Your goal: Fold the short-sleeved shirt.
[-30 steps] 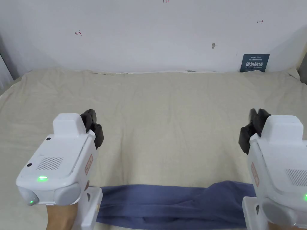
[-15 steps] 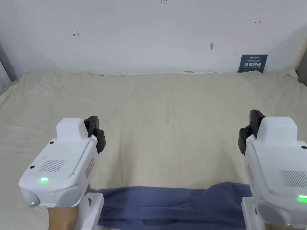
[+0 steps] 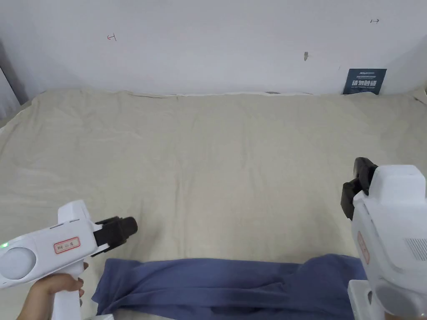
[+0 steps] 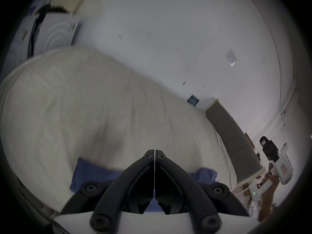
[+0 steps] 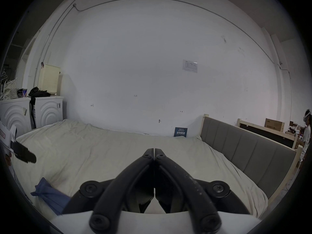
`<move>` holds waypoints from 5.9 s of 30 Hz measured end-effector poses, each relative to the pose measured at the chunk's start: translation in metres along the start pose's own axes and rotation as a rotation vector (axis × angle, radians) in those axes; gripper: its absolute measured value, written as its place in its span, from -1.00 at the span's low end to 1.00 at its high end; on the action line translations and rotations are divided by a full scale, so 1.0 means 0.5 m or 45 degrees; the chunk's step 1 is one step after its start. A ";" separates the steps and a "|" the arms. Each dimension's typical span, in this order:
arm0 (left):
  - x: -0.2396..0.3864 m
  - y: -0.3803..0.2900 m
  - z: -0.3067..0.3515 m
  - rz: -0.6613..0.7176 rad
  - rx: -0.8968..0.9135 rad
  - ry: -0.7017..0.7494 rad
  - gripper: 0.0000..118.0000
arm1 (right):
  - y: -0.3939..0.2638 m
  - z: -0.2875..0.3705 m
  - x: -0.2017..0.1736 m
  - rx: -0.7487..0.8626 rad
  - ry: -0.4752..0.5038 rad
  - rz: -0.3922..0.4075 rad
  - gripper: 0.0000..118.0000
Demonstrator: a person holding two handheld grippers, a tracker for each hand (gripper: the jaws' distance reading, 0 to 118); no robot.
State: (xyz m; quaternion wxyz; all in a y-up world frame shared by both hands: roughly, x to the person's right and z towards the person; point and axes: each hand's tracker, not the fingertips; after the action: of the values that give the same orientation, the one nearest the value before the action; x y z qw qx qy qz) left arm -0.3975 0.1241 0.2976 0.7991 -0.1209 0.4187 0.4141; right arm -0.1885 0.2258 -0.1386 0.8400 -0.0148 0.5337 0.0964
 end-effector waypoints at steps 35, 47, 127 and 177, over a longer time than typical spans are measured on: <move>-0.180 -0.065 -0.097 0.096 -0.353 0.124 -0.78 | -0.055 -0.057 -0.039 -0.189 0.001 0.036 -0.98; -0.200 0.012 0.026 0.096 -0.289 0.340 -0.79 | -0.046 -0.033 -0.006 -0.133 0.022 -0.005 -0.98; 0.243 -0.230 -0.197 -0.318 -0.261 -0.100 -0.95 | -0.062 0.028 0.137 -0.155 -0.058 -0.063 -0.98; -0.121 -0.052 -0.031 0.080 -0.285 0.195 -0.78 | -0.065 -0.003 0.088 -0.198 0.013 -0.071 -0.98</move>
State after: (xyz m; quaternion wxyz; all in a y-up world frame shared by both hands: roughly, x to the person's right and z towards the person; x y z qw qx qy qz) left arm -0.4049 0.0655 0.3307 0.7329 -0.2272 0.4333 0.4727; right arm -0.1658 0.2003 -0.1812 0.8359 -0.0954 0.5283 0.1143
